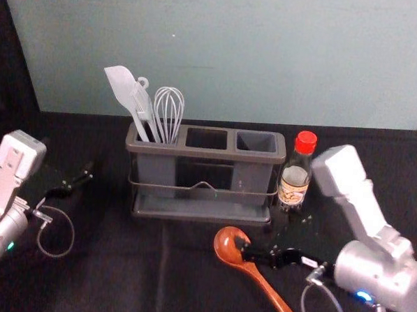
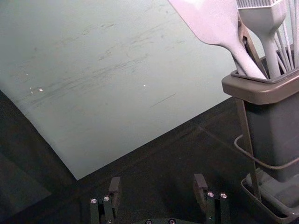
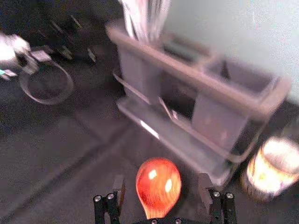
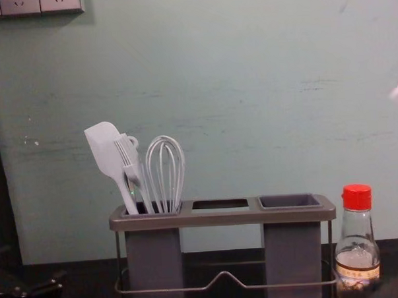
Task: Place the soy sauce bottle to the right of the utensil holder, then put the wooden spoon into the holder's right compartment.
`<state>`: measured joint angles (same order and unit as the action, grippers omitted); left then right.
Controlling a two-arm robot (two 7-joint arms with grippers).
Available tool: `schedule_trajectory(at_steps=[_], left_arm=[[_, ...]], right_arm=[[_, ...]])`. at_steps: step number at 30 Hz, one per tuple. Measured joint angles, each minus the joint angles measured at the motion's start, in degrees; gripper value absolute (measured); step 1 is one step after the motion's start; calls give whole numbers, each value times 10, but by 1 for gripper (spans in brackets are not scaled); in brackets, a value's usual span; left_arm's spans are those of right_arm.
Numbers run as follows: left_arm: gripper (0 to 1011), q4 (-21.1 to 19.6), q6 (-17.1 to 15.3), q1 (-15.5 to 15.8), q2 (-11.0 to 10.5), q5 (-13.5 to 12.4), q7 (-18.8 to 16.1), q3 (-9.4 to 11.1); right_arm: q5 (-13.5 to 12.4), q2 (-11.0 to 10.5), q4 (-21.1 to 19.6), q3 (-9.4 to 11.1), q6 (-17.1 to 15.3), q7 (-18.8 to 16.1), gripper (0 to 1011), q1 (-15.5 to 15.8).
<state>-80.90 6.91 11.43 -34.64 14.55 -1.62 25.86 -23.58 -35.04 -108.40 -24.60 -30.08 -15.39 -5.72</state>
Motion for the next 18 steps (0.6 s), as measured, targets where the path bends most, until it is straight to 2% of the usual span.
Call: schedule_trajectory(at_steps=[1,2,3,4,7,11,18], left_arm=[[1011,0,0,0,0,0,0,0],[1011,0,0,0,0,0,0,0],[1011,0,0,0,0,0,0,0],[1011,0,0,0,0,0,0,0],[1011,0,0,0,0,0,0,0],[1011,0,0,0,0,0,0,0],[1011,0,0,0,0,0,0,0]], right_arm=[[0,7,6,-3,-23,6,1003,-6],[0,26,21,-9,-66,16,1002,-20],[0,26,21,-9,-66,16,1003,-20],[0,44,40,-13,-100,26,1002,-34],[3,71,72,-20,-138,40,1002,-56],[17,90,99,-34,-159,47,1002,-76],[45,100,120,-66,-159,34,1002,-99]])
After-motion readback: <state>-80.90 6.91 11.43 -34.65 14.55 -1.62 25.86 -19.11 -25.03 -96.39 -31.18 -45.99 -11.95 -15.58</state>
